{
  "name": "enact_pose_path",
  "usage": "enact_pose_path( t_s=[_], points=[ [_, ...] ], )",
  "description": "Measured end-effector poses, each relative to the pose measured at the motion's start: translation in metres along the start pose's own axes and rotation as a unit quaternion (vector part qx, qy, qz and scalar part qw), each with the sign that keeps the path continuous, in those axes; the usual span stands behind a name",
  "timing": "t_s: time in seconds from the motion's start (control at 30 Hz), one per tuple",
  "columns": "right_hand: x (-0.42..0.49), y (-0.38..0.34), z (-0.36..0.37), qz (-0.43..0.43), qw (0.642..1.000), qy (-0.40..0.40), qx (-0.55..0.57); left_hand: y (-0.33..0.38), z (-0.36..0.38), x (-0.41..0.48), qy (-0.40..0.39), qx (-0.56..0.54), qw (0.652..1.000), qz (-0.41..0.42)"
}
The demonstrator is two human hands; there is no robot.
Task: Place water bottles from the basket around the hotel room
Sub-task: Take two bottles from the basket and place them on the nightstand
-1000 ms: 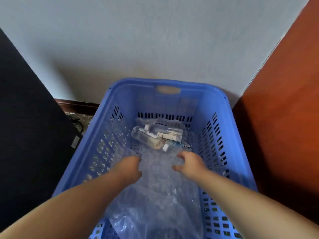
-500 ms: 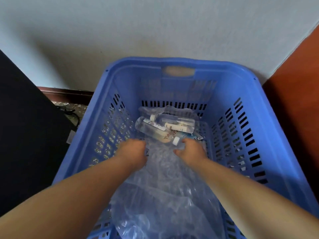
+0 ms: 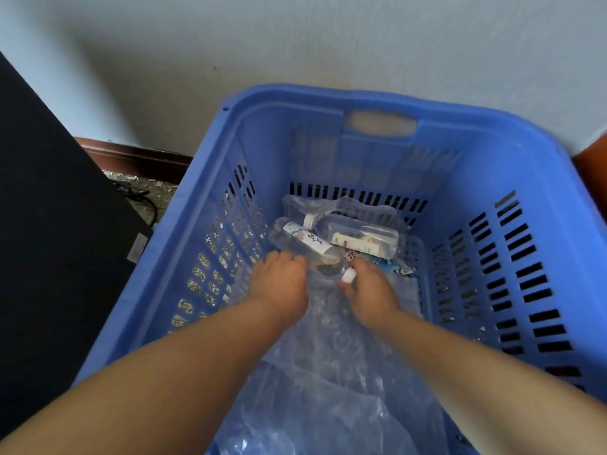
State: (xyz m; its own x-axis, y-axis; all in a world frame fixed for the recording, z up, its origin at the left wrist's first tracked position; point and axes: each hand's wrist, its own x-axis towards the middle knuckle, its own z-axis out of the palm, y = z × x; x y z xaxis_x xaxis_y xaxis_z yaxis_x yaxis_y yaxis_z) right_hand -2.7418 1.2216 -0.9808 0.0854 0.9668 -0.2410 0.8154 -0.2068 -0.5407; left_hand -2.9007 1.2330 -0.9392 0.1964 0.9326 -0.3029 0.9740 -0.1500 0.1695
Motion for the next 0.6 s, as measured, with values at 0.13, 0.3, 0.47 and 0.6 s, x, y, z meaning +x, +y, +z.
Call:
enact_pose_path(
  t_s=[0.13, 0.3, 0.47, 0.6],
  points=[
    [-0.002, -0.031, -0.041, -0.094, 0.991, 0.035, 0.083, 0.002, -0.003, 0.001, 0.046, -0.207, 0.977, -0.023],
    [0.012, -0.069, -0.085, -0.141, 0.988, 0.033, 0.061, 0.017, -0.006, 0.002, 0.019, -0.346, 0.936, -0.051],
    [0.042, -0.063, -0.097, -0.025, 0.978, -0.055, 0.2, 0.027, 0.008, 0.001, -0.044, -0.498, 0.861, -0.096],
    [0.073, -0.02, -0.092, -0.011, 0.997, -0.059, -0.049, 0.024, 0.023, 0.0, -0.042, -0.5, 0.855, -0.132]
  ],
)
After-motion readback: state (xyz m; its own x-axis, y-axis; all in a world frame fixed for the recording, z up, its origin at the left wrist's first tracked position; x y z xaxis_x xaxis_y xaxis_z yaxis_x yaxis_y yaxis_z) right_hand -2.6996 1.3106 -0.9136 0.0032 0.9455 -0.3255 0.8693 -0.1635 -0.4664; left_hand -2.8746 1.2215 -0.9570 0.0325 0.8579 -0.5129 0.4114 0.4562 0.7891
